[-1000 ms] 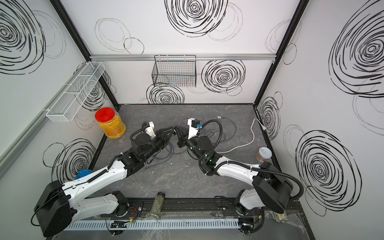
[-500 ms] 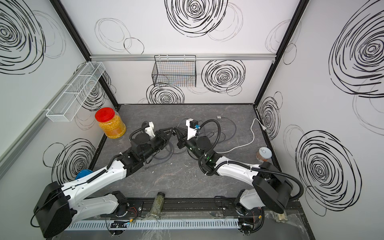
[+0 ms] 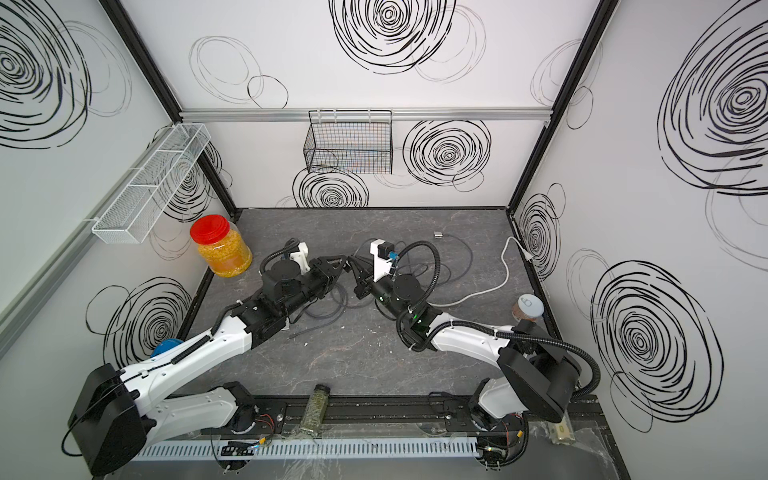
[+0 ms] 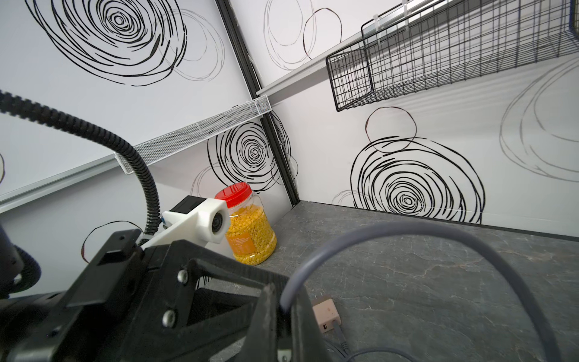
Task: Charge mp3
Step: Insert the charging cable into the MP3 player.
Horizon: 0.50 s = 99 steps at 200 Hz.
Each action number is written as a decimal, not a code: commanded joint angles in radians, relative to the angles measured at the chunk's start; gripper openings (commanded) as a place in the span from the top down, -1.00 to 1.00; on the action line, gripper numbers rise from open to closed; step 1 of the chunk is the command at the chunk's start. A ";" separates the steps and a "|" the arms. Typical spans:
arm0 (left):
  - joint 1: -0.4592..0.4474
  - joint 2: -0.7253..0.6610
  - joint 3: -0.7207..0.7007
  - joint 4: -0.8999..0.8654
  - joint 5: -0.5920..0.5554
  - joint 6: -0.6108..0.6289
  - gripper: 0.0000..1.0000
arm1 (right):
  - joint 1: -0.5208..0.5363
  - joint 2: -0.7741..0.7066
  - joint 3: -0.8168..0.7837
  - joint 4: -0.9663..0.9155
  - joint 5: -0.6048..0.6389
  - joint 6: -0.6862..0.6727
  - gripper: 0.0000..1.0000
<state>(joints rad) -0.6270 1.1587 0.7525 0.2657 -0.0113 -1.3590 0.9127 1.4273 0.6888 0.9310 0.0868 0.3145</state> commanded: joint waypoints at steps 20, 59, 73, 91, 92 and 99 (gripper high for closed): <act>0.033 -0.003 0.141 0.275 -0.033 -0.027 0.60 | 0.016 0.051 -0.027 -0.240 -0.072 -0.033 1.00; 0.042 -0.002 0.167 0.268 -0.012 -0.011 0.60 | 0.016 0.066 -0.001 -0.312 -0.088 -0.048 1.00; 0.044 0.000 0.188 0.256 0.008 0.003 0.60 | 0.016 0.079 0.020 -0.348 -0.100 -0.049 1.00; 0.043 -0.009 0.186 0.261 0.013 0.001 0.60 | 0.014 0.094 0.023 -0.347 -0.101 -0.034 1.00; 0.043 -0.009 0.186 0.262 0.014 0.001 0.60 | 0.014 0.095 0.023 -0.345 -0.101 -0.033 1.00; 0.042 -0.012 0.188 0.262 0.016 0.003 0.60 | 0.014 0.100 0.022 -0.338 -0.101 -0.027 1.00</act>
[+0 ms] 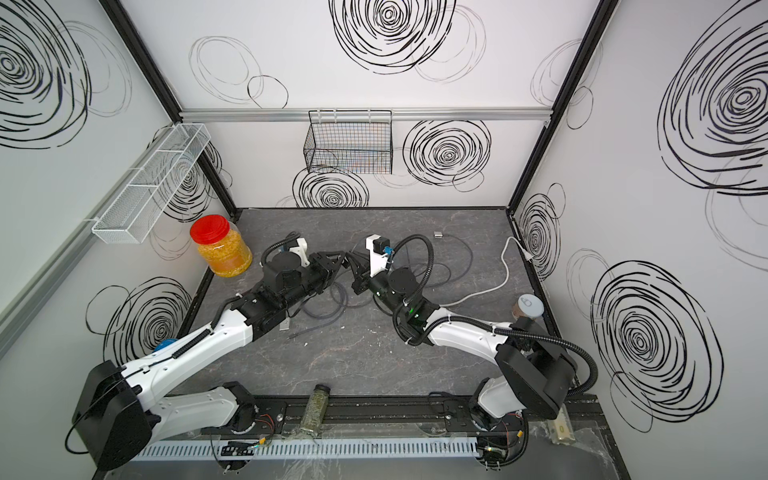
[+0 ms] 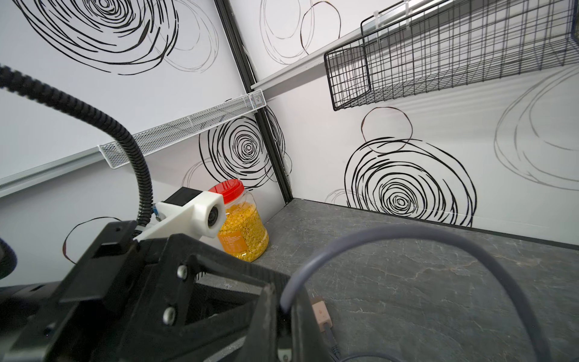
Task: Charge mp3
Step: Insert the charging cable into the MP3 player, then place the MP3 player at the center of the board.
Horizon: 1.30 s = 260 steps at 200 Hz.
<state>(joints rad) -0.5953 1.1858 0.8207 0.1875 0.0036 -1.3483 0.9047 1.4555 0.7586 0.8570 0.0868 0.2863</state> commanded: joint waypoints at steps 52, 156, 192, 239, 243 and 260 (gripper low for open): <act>0.011 -0.040 0.147 0.312 0.037 0.018 0.60 | 0.019 0.108 -0.012 -0.300 -0.121 0.006 1.00; 0.004 -0.051 0.117 0.218 0.016 0.052 0.60 | 0.019 0.044 0.005 -0.327 -0.100 0.011 0.40; -0.006 -0.068 0.057 0.159 -0.013 0.062 0.61 | 0.020 -0.043 -0.002 -0.326 -0.118 0.014 0.18; 0.008 -0.083 0.052 0.021 -0.084 0.169 0.60 | 0.023 -0.174 -0.005 -0.403 -0.116 0.025 -0.04; 0.011 -0.082 0.059 0.008 -0.088 0.185 0.60 | 0.021 -0.186 0.001 -0.421 -0.115 0.026 -0.08; 0.028 -0.065 0.108 -0.074 -0.104 0.267 0.59 | 0.019 -0.237 0.030 -0.511 -0.101 0.023 -0.23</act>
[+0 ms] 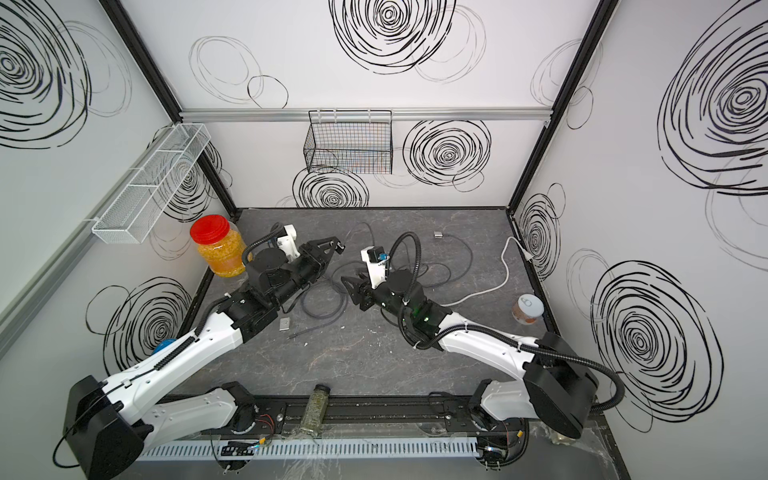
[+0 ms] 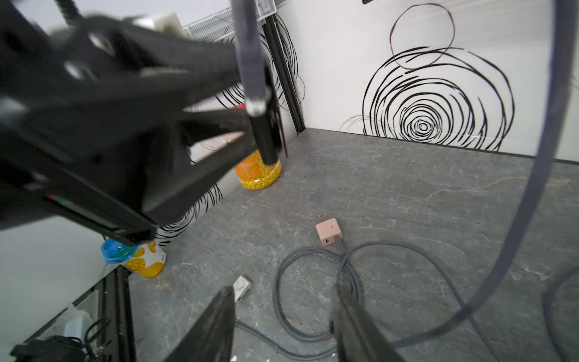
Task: Charge mp3
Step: Place the MP3 player at the center of the board.
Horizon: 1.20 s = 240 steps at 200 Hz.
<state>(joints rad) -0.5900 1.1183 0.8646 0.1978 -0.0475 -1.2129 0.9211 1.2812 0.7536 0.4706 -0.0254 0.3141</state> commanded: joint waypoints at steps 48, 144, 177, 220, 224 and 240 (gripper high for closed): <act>0.058 0.184 0.400 -0.355 -0.063 0.426 0.57 | -0.177 -0.223 0.086 -0.366 0.032 0.028 -0.36; 0.087 0.637 0.860 -0.272 -0.072 0.501 0.58 | -0.916 -0.249 0.102 -0.481 -0.257 0.242 -0.43; 0.085 0.746 0.950 -0.214 -0.090 0.457 0.58 | -1.030 -0.191 0.097 -0.461 -0.334 0.316 -0.43; 0.079 0.811 0.827 -0.161 -0.131 0.398 0.58 | -1.053 -0.105 0.102 -0.456 -0.372 0.329 -0.43; 0.080 0.811 0.802 -0.151 -0.126 0.388 0.58 | -1.053 -0.096 0.103 -0.457 -0.379 0.327 -0.43; 0.083 0.807 0.700 -0.120 -0.111 0.361 0.58 | -1.053 -0.064 0.117 -0.458 -0.410 0.320 -0.41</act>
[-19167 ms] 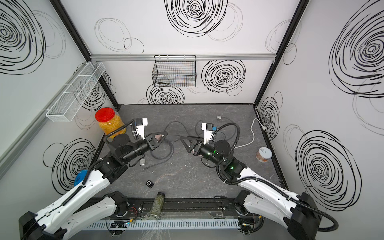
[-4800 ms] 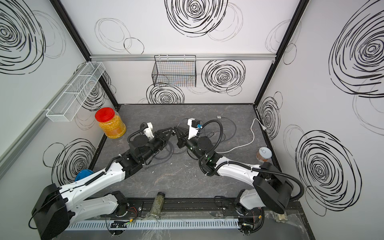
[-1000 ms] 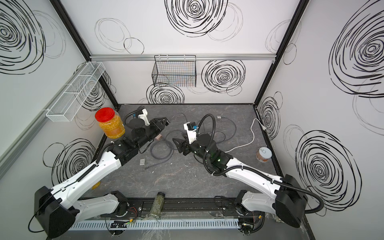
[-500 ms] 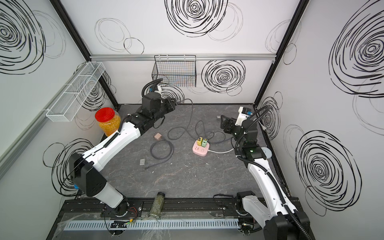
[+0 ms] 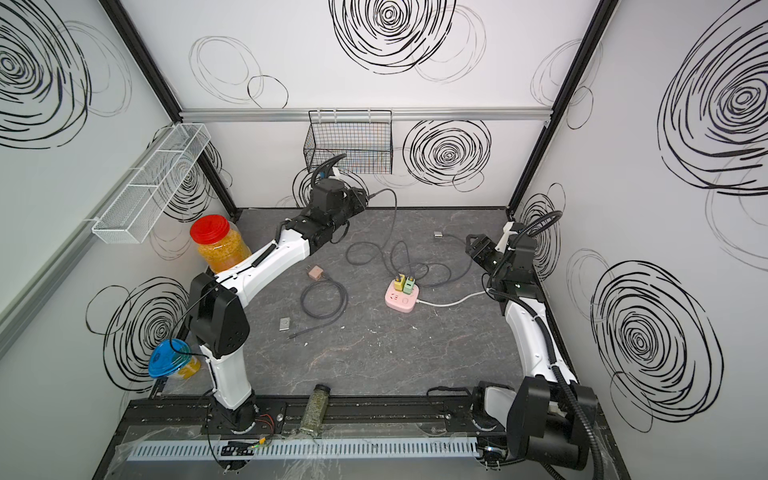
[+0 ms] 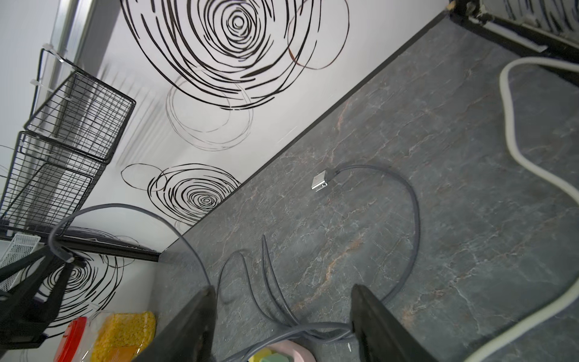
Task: Charge mp3
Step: Place the MP3 player at the center of the board.
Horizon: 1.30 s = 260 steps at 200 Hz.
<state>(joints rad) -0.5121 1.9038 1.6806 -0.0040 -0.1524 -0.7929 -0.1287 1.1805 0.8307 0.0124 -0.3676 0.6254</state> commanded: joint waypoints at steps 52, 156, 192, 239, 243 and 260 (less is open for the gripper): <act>0.041 0.060 -0.271 0.074 0.030 -0.066 0.56 | 0.003 0.108 0.091 -0.018 -0.128 0.018 -0.39; 0.051 0.303 -0.138 -0.073 0.048 -0.103 0.44 | 0.119 0.146 0.146 -0.090 -0.098 -0.006 -0.37; 0.055 0.366 -0.086 -0.047 0.081 -0.146 0.26 | 0.146 0.150 0.147 -0.091 -0.102 -0.006 -0.36; 0.076 0.372 -0.018 -0.087 0.085 -0.131 -0.13 | 0.175 0.150 0.160 -0.103 -0.112 -0.010 -0.35; 0.079 0.367 -0.020 -0.086 0.087 -0.128 -0.13 | 0.178 0.150 0.160 -0.103 -0.113 -0.010 -0.35; 0.098 0.331 -0.046 -0.058 0.105 -0.123 -0.14 | 0.190 0.144 0.162 -0.106 -0.113 -0.010 -0.35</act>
<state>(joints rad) -0.4503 2.2665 1.6329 -0.0807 -0.0666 -0.9241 0.0441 1.3258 0.9554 -0.0742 -0.4709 0.6270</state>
